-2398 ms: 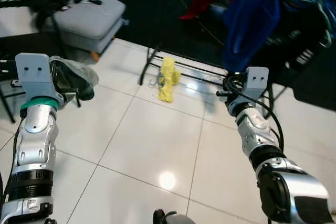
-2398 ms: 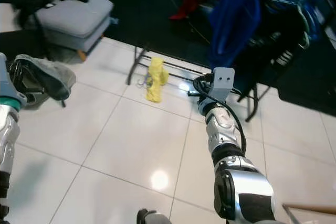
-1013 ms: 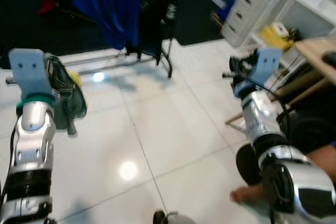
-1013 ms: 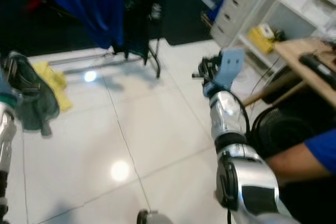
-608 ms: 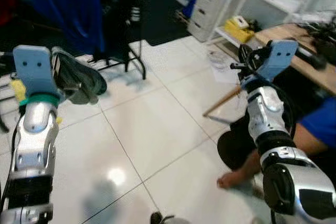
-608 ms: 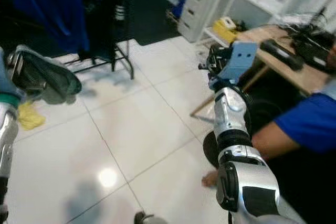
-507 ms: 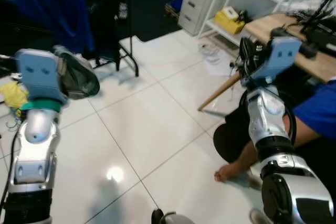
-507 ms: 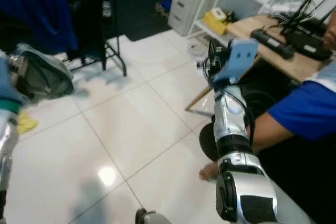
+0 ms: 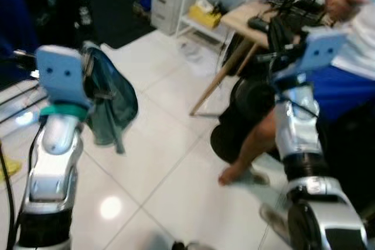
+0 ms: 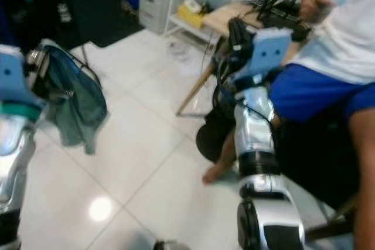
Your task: Hang hanger
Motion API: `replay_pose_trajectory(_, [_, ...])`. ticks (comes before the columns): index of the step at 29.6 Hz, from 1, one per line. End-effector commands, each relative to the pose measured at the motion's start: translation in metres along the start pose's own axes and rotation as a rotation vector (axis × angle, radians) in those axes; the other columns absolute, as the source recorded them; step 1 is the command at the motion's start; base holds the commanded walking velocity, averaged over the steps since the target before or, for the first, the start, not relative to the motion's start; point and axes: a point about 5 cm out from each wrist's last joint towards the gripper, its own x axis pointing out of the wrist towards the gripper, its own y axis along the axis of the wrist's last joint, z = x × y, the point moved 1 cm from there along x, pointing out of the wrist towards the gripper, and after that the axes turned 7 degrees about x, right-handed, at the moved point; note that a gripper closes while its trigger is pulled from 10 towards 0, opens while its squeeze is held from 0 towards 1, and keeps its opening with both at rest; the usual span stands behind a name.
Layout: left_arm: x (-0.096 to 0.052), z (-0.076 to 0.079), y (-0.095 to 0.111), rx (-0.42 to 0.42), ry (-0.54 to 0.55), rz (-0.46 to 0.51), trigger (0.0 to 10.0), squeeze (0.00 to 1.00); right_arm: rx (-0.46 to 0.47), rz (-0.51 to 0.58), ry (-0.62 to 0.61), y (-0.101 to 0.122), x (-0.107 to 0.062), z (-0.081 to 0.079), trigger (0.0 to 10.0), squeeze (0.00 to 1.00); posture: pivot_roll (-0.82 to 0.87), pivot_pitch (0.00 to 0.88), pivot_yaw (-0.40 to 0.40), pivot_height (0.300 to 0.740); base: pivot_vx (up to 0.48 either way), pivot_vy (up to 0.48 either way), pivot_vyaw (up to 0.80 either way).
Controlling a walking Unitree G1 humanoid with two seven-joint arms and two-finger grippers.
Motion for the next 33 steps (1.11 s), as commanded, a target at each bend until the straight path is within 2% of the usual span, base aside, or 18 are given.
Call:
replay_pose_trajectory(1, [-0.001,0.001,0.001,-0.011,0.000,-0.010,10.0,0.00,0.011,-0.009,-0.020,-0.001,-0.002,0.002,10.0,0.00,0.17,0.000,-0.071,0.740,0.000,0.000,-0.77])
replay_pose_trajectory(14, [0.004,-0.008,0.005,-0.042,0.025,-0.021,10.0,0.00,0.016,-0.017,-0.047,0.004,-0.005,0.004,10.0,0.00,0.17,0.000,-0.065,0.740,0.000,0.000,-0.77])
replay_pose_trajectory(33, [0.005,-0.010,0.006,-0.039,0.028,-0.025,10.0,0.00,0.027,-0.023,-0.047,0.008,-0.001,0.003,10.0,0.00,0.18,0.000,-0.069,0.740,0.000,0.000,-0.77])
